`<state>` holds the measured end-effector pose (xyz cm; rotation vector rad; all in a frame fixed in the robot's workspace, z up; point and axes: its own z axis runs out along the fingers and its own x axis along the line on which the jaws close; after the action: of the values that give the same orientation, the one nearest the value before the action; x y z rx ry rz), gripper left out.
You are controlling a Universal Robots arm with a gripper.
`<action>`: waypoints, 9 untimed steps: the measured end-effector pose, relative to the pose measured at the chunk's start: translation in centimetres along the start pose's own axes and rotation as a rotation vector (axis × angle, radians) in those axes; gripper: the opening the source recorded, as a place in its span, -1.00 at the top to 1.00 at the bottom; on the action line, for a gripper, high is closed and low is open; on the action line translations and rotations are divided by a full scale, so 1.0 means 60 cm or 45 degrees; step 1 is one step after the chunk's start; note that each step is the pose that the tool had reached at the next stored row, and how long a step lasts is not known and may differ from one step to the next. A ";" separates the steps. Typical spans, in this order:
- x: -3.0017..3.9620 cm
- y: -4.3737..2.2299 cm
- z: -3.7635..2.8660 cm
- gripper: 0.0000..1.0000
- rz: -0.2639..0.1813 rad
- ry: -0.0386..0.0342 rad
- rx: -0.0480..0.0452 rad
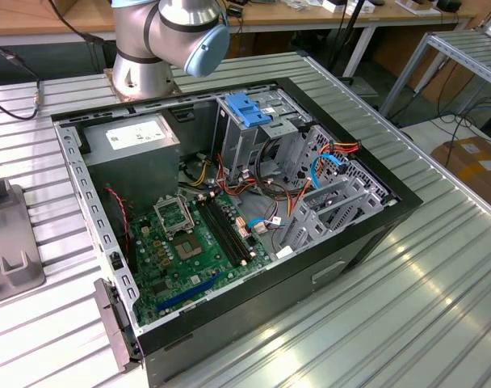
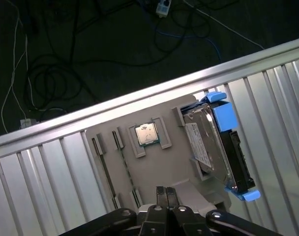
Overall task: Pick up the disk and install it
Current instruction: 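Pick up the disk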
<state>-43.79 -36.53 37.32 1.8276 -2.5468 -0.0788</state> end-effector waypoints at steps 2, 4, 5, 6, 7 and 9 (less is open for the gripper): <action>0.000 0.000 0.000 0.80 -0.014 0.0006 0.000; 0.000 0.000 0.000 0.80 -0.028 0.0012 -0.001; 0.000 0.000 0.000 0.80 -0.033 0.0015 -0.001; 0.000 0.000 0.000 0.80 -0.041 0.0018 -0.001; 0.000 0.000 0.000 0.80 -0.047 0.0021 -0.001; 0.000 0.000 0.000 0.80 -0.060 0.0026 -0.001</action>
<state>-43.80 -36.53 37.33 1.8860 -2.5023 -0.0786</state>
